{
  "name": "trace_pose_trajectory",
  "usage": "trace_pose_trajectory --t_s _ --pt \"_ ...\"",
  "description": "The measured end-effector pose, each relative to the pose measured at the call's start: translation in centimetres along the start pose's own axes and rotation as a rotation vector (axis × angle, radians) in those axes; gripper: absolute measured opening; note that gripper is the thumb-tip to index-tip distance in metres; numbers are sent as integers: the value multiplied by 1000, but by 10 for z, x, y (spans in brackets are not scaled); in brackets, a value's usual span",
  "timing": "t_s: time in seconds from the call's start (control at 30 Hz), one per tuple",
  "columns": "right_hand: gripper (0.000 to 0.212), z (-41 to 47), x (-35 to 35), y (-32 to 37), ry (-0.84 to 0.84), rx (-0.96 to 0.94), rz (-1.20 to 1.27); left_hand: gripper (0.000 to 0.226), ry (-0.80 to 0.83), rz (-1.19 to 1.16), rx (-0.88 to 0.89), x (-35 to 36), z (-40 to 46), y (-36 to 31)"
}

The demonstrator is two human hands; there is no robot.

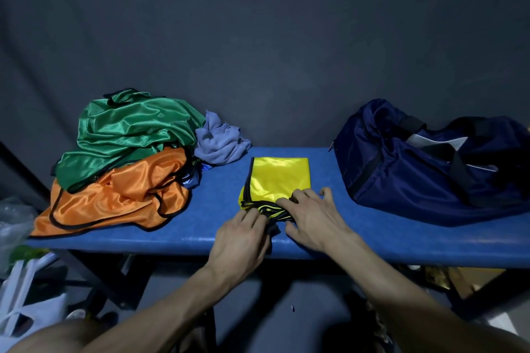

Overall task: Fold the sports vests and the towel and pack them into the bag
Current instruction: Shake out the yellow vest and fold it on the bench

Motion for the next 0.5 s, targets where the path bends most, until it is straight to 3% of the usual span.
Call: trace_pose_trajectory --t_s 0.1,0.17,0.23,0.37,0.5 --pt "46 0 2 1 -16 -9 1 16 24 -139 115 -20 8 6" --pt "45 -1 4 2 -14 -5 -6 14 187 -338 95 -22 15 22" --pt "45 -3 4 4 5 -2 -18 16 382 -558 -36 -12 18 37" --pt "51 -8 2 3 69 14 -39 22 288 -661 -316 3 37 72" --pt "52 -10 -2 7 8 -14 -73 36 279 -590 -449 22 49 96"
Point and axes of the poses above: each hand's wrist, its own z-axis towards the middle knuckle, its own x-axis out of the palm, y = z × x, the point moved 10 cm from there along z, towards the middle knuckle, and after that the axes turned 6 degrees about -z, right-handed, at the moved point
